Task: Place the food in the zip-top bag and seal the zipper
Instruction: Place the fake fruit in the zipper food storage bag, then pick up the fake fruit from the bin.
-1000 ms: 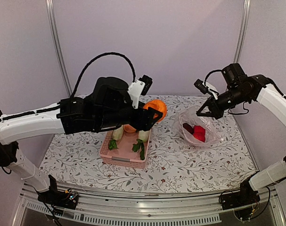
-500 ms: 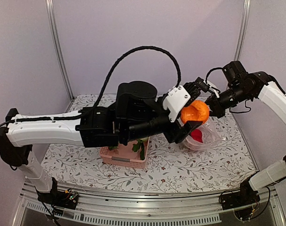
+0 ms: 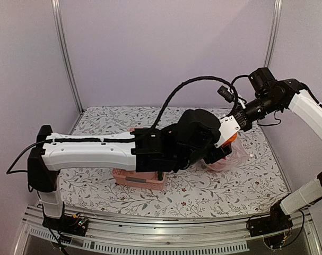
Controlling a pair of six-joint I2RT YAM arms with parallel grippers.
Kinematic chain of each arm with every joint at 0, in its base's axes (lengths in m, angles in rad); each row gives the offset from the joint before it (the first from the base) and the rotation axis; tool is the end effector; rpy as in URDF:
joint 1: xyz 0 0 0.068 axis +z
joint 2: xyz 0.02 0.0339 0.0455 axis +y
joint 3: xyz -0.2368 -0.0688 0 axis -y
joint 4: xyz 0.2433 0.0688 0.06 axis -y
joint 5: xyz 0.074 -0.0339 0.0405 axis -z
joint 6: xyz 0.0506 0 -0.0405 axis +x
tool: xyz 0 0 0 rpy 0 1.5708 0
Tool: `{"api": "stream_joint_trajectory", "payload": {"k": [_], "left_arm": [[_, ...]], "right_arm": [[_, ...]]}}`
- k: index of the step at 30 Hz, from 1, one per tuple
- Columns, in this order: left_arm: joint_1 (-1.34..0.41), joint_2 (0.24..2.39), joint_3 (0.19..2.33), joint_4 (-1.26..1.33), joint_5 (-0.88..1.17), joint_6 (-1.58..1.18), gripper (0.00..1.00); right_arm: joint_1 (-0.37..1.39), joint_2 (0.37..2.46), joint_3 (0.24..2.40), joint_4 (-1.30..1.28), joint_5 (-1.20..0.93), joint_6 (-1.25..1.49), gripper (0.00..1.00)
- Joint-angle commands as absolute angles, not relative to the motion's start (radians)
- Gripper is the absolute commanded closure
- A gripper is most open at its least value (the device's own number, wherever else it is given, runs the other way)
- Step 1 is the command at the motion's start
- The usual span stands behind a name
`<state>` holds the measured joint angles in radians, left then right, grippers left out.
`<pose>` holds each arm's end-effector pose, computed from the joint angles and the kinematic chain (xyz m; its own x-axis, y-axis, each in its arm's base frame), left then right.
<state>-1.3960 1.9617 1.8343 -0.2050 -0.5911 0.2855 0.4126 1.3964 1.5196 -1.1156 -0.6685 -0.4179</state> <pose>0.1093 -0.4568 0.3232 0.1500 0.4951 -0.8558 0.7127 0.5458 0.4407 0.2395 0.1391 0.3409 -0.4474 -0.5435 -0.7103 -0.8826 0.3966 0.2525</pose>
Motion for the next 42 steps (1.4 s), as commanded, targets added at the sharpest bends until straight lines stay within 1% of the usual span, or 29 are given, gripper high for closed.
{"api": "stream_joint_trajectory", "payload": {"k": [1,4,6,9,10,15,24,26,29,33,35,37,39,41,42], "left_arm": [[-1.415,1.993,1.860,-0.246,-0.665,0.317,0.40],[-1.415,2.008,1.852,-0.257,-0.692,0.317,0.39],[-1.417,2.014,1.849,-0.259,-0.727,0.317,0.33],[-1.419,2.024,1.854,-0.262,-0.765,0.317,0.21],[-1.419,2.027,1.858,-0.261,-0.775,0.320,0.18],[-1.422,2.034,1.873,-0.250,-0.801,0.339,0.13],[-1.442,2.008,1.879,-0.176,-0.832,0.385,0.12],[-1.454,1.986,1.876,-0.147,-0.838,0.388,0.13],[-1.465,1.927,1.845,-0.097,-0.838,0.366,0.13],[-1.461,1.811,1.713,-0.018,-0.838,0.292,0.12],[-1.448,1.753,1.638,0.024,-0.847,0.238,0.11],[-1.429,1.704,1.577,0.007,-0.857,0.165,0.11],[-1.408,1.658,1.521,-0.054,-0.862,0.076,0.11],[-1.383,1.615,1.463,-0.097,-0.862,-0.008,0.12],[-1.370,1.595,1.426,-0.116,-0.856,-0.049,0.12]], "right_arm": [[0.419,1.405,1.554,-1.122,-0.687,-0.411,1.00],[0.419,1.409,1.562,-1.123,-0.699,-0.407,1.00],[0.419,1.413,1.568,-1.126,-0.702,-0.407,1.00],[0.420,1.419,1.572,-1.125,-0.701,-0.406,1.00],[0.419,1.421,1.572,-1.125,-0.702,-0.404,1.00],[0.419,1.428,1.568,-1.123,-0.702,-0.403,1.00],[0.419,1.425,1.552,-1.111,-0.691,-0.400,1.00],[0.419,1.425,1.542,-1.095,-0.662,-0.393,1.00],[0.413,1.433,1.540,-1.065,-0.554,-0.372,1.00],[0.365,1.468,1.607,-1.038,-0.401,-0.353,1.00],[0.310,1.490,1.670,-1.023,-0.325,-0.344,1.00],[0.240,1.525,1.758,-1.015,-0.258,-0.324,1.00],[0.173,1.547,1.822,-0.997,-0.254,-0.297,1.00],[0.167,1.539,1.810,-0.956,-0.251,-0.285,1.00],[0.167,1.524,1.782,-0.941,-0.288,-0.289,1.00]]}}
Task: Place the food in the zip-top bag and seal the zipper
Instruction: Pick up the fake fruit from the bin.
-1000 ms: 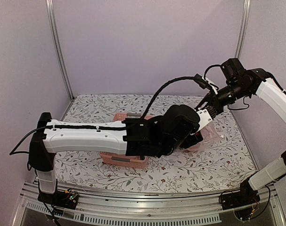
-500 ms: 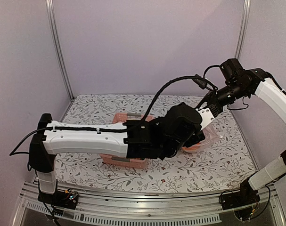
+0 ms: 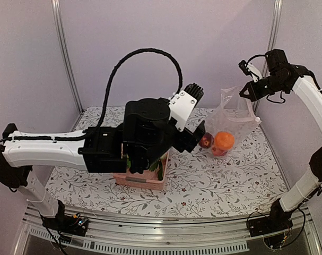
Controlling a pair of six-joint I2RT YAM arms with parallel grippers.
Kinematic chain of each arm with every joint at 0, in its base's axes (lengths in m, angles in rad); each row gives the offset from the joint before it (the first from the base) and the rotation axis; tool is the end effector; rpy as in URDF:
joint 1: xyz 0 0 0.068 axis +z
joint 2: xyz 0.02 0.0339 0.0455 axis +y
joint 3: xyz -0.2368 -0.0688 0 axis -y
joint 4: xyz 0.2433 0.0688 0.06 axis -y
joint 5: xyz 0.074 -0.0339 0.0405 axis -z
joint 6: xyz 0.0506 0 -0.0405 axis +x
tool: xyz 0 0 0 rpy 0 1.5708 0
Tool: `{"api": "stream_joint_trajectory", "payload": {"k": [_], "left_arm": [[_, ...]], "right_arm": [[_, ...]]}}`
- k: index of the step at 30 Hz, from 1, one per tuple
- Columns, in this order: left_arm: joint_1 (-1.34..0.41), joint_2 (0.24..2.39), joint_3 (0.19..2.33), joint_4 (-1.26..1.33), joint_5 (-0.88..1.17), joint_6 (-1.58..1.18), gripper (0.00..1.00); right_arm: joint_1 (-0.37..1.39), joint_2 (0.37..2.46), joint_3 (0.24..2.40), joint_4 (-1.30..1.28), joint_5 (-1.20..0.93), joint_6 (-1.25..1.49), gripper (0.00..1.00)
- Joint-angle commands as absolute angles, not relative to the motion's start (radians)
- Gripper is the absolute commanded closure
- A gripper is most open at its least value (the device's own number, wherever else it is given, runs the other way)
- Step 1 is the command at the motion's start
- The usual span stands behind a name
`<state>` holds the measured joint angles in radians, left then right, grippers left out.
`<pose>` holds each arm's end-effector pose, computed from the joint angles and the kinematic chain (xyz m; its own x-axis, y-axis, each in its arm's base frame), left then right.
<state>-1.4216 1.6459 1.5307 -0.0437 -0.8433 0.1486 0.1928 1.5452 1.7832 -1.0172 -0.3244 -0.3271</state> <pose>0.0957 -0.3827 0.3642 0.0579 0.2774 -0.9590 0.5454 0.7958 0.2631 0.3139 0.0777 0.3802 -0.5233 -0.4124 -0.7457 -0.6044 0.7965 -0.0165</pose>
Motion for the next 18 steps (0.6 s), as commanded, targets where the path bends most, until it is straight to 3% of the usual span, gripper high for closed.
{"api": "stream_joint_trajectory", "payload": {"k": [1,9,18], "left_arm": [[-1.356,1.575,1.400,-0.146,-0.837,-0.092,0.12],[-1.163,1.505,1.295,-0.380,-0.646,-0.474,0.17],[-1.010,1.540,1.255,-0.466,-0.441,-0.636,0.18]], "right_arm": [[0.175,1.510,1.755,-0.940,-0.332,-0.292,1.00],[0.254,1.490,1.543,-0.953,-0.517,-0.311,1.00],[0.258,1.436,1.453,-0.946,-0.556,-0.329,1.00]]}}
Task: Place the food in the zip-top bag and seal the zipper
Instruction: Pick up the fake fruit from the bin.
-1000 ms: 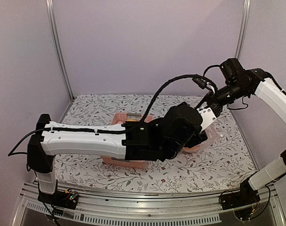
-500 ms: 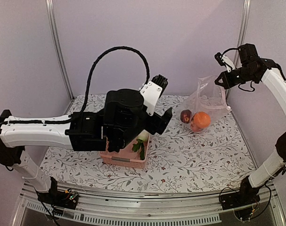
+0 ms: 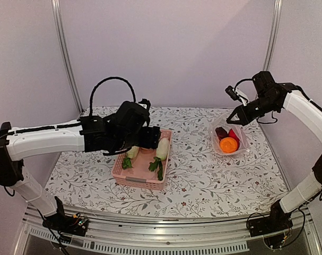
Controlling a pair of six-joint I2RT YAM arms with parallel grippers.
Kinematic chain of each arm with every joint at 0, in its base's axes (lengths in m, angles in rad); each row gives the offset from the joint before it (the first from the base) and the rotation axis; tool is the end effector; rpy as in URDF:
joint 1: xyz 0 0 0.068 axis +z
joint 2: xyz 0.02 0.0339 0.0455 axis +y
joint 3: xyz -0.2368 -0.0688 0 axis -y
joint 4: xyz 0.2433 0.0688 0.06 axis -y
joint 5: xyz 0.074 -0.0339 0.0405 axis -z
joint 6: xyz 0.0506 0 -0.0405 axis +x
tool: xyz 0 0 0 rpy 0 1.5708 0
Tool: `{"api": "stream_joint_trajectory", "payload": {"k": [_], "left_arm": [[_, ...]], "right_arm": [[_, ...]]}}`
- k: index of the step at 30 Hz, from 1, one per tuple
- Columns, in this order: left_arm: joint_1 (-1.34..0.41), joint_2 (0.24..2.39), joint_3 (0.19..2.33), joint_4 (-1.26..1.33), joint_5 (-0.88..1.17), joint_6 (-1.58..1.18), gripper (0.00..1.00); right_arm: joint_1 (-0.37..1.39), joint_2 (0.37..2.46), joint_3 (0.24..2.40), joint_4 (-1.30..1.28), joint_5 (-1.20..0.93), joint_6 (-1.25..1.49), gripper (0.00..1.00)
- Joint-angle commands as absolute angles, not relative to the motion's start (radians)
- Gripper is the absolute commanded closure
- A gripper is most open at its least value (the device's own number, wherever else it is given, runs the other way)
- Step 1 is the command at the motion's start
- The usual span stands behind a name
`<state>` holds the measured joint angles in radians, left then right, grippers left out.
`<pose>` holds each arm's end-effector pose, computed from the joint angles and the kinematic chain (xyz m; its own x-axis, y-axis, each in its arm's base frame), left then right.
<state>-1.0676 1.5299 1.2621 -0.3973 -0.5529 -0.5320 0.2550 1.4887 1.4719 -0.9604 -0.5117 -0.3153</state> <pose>0.1935 -0.2964 0.2713 -0.5336 0.0741 -0.8425 0.3198 0.9399 -0.1198 0.2946 0.1024 0.3075 -0.6122 -0.4390 -0.6576 -0.7098 0.6716 0.2124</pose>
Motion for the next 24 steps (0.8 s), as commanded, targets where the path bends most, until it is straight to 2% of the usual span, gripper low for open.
{"api": "stream_joint_trajectory", "payload": {"k": [1,8,16,24], "left_arm": [[-0.998,1.552,1.258,-0.470,-0.431,-0.635,0.17],[-0.859,1.691,1.363,-0.524,-0.327,-0.559,0.11],[-0.712,1.882,1.490,-0.545,-0.182,-0.443,0.11],[-0.637,2.087,1.648,-0.582,-0.075,-0.378,0.11]], "right_arm": [[0.259,1.432,1.449,-0.947,-0.558,-0.330,1.00],[0.259,1.411,1.443,-0.953,-0.566,-0.334,1.00],[0.259,1.365,1.396,-0.948,-0.574,-0.343,1.00],[0.259,1.355,1.372,-0.951,-0.577,-0.361,1.00]]}}
